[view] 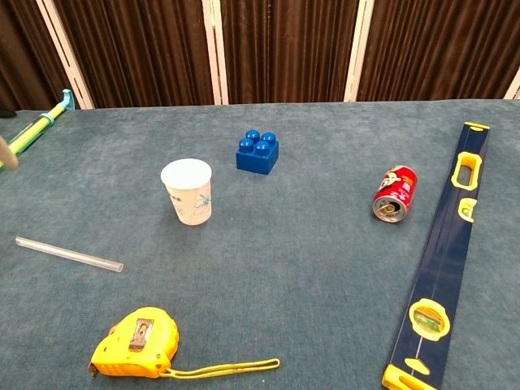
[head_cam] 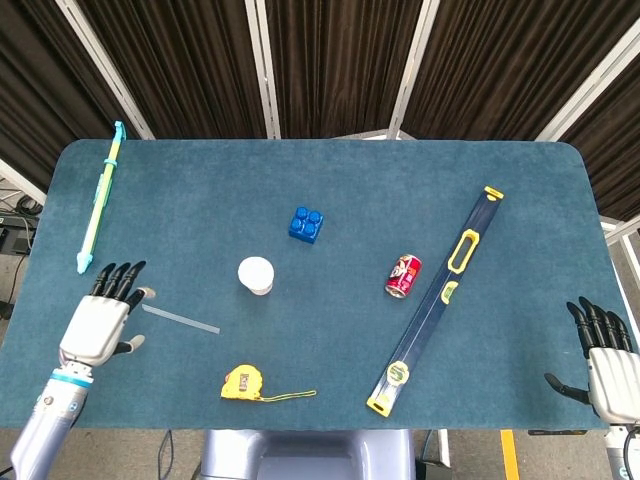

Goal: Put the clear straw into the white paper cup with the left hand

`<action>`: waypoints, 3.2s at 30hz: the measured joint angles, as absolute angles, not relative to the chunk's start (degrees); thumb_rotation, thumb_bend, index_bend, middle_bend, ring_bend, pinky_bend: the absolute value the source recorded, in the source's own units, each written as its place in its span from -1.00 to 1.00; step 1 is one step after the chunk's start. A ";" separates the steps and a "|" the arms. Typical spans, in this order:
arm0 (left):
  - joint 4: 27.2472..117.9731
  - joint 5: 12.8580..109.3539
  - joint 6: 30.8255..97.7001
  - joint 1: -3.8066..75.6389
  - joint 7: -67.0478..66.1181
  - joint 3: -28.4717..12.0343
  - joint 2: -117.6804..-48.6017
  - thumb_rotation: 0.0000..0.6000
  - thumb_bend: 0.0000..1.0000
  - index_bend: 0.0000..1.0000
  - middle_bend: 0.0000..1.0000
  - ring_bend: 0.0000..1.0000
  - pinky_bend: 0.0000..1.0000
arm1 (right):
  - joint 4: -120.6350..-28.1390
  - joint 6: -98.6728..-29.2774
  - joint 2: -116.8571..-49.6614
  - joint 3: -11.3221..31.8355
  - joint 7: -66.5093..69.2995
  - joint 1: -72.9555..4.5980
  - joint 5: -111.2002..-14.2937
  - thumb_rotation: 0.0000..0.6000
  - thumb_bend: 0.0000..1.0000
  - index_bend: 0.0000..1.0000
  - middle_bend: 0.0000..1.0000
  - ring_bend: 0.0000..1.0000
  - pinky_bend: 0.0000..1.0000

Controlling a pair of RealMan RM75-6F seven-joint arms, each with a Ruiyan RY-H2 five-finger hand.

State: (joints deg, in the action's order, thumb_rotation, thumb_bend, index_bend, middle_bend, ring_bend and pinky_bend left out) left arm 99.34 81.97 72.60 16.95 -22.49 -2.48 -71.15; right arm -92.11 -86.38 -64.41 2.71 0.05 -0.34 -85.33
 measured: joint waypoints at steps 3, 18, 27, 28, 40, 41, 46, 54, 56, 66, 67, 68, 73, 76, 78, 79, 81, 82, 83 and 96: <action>99.10 79.95 70.06 18.06 -23.61 -2.61 -72.03 1.00 -0.54 -0.04 -1.00 -1.00 -1.00 | -92.17 -86.40 -64.43 2.72 -0.03 -0.32 -85.29 1.00 -0.82 -1.00 -1.00 -1.00 -1.00; 88.46 71.20 61.10 24.02 -30.43 -3.86 -81.43 1.00 -0.36 -0.03 -1.00 -1.00 -1.00 | -92.25 -86.16 -64.33 2.79 0.08 -0.40 -85.10 1.00 -0.83 -1.00 -1.00 -1.00 -1.00; 85.57 70.47 59.79 25.55 -30.85 -3.48 -84.03 1.00 -0.32 -0.03 -1.00 -1.00 -1.00 | -92.23 -86.21 -64.34 2.78 0.07 -0.39 -85.15 1.00 -0.83 -1.00 -1.00 -1.00 -1.00; 85.21 70.49 59.75 25.64 -30.81 -3.44 -84.32 1.00 -0.32 -0.03 -1.00 -1.00 -1.00 | -92.23 -86.21 -64.35 2.78 0.06 -0.39 -85.14 1.00 -0.83 -1.00 -1.00 -1.00 -1.00; 82.55 70.02 59.11 26.81 -30.43 -2.82 -87.28 1.00 -0.32 -0.01 -1.00 -1.00 -1.00 | -92.19 -86.17 -64.33 2.78 0.16 -0.40 -85.13 1.00 -0.82 -1.00 -1.00 -1.00 -1.00; 82.33 70.01 59.10 26.88 -30.44 -2.79 -87.49 1.00 -0.31 0.00 -1.00 -1.00 -1.00 | -92.19 -86.18 -64.34 2.78 0.16 -0.39 -85.13 1.00 -0.82 -1.00 -1.00 -1.00 -1.00; 80.90 69.79 59.10 27.21 -30.31 -2.73 -88.73 1.00 -0.29 0.03 -1.00 -1.00 -1.00 | -92.20 -86.18 -64.34 2.78 0.14 -0.39 -85.13 1.00 -0.82 -1.00 -1.00 -1.00 -1.00; 79.61 69.39 59.21 27.63 -30.25 -2.65 -89.75 1.00 -0.27 0.04 -1.00 -1.00 -1.00 | -92.17 -86.16 -64.33 2.79 0.18 -0.40 -85.12 1.00 -0.82 -1.00 -1.00 -1.00 -1.00; 79.43 69.24 59.09 27.69 -30.33 -2.60 -89.86 1.00 -0.25 0.04 -1.00 -1.00 -1.00 | -92.17 -86.16 -64.32 2.78 0.19 -0.40 -85.13 1.00 -0.82 -1.00 -1.00 -1.00 -1.00; 78.80 68.83 59.10 27.82 -30.37 -2.24 -90.40 1.00 -0.08 0.07 -1.00 -1.00 -1.00 | -92.16 -86.16 -64.32 2.78 0.18 -0.40 -85.14 1.00 -0.82 -1.00 -1.00 -1.00 -1.00; 78.85 68.84 59.16 27.82 -30.33 -2.26 -90.39 1.00 -0.08 0.07 -1.00 -1.00 -1.00 | -92.17 -86.16 -64.33 2.78 0.18 -0.40 -85.14 1.00 -0.83 -1.00 -1.00 -1.00 -1.00; 78.92 68.87 59.23 27.83 -30.29 -2.27 -90.37 1.00 -0.08 0.07 -1.00 -1.00 -1.00 | -92.18 -86.16 -64.32 2.78 0.17 -0.40 -85.14 1.00 -0.83 -1.00 -1.00 -1.00 -1.00; 79.71 69.31 59.73 27.89 -29.98 -2.39 -90.08 1.00 -0.08 0.07 -1.00 -1.00 -1.00 | -92.19 -86.15 -64.32 2.78 0.17 -0.40 -85.12 1.00 -0.82 -1.00 -1.00 -1.00 -1.00; 80.97 69.84 60.56 27.96 -29.53 -2.86 -89.61 1.00 -0.08 0.07 -1.00 -1.00 -1.00 | -92.20 -86.14 -64.31 2.78 0.18 -0.40 -85.12 1.00 -0.82 -1.00 -1.00 -1.00 -1.00; 82.45 70.22 61.30 28.09 -29.14 -3.45 -89.01 1.00 -0.08 0.07 -1.00 -1.00 -1.00 | -92.19 -86.14 -64.31 2.78 0.20 -0.40 -85.12 1.00 -0.83 -1.00 -1.00 -1.00 -1.00; 83.17 70.36 61.64 28.15 -28.93 -3.79 -88.72 1.00 -0.09 0.07 -1.00 -1.00 -1.00 | -92.20 -86.14 -64.31 2.78 0.19 -0.40 -85.12 1.00 -0.82 -1.00 -1.00 -1.00 -1.00; 85.00 70.49 62.47 28.29 -28.16 -4.88 -88.05 1.00 -0.08 0.07 -1.00 -1.00 -1.00 | -92.19 -86.16 -64.31 2.78 0.19 -0.39 -85.13 1.00 -0.83 -1.00 -1.00 -1.00 -1.00; 85.91 70.39 62.74 28.35 -27.69 -5.46 -87.74 1.00 -0.08 0.07 -1.00 -1.00 -1.00 | -92.18 -86.18 -64.33 2.77 0.18 -0.39 -85.15 1.00 -0.82 -1.00 -1.00 -1.00 -1.00; 86.92 70.18 62.99 28.40 -27.10 -6.11 -87.44 1.00 -0.08 0.07 -1.00 -1.00 -1.00 | -92.17 -86.19 -64.33 2.78 0.18 -0.39 -85.15 1.00 -0.83 -1.00 -1.00 -1.00 -1.00; 102.53 55.94 63.97 29.14 -11.26 -19.56 -85.66 1.00 -0.08 0.07 -1.00 -1.00 -1.00 | -92.15 -86.16 -64.33 2.78 0.22 -0.40 -85.16 1.00 -0.83 -1.00 -1.00 -1.00 -1.00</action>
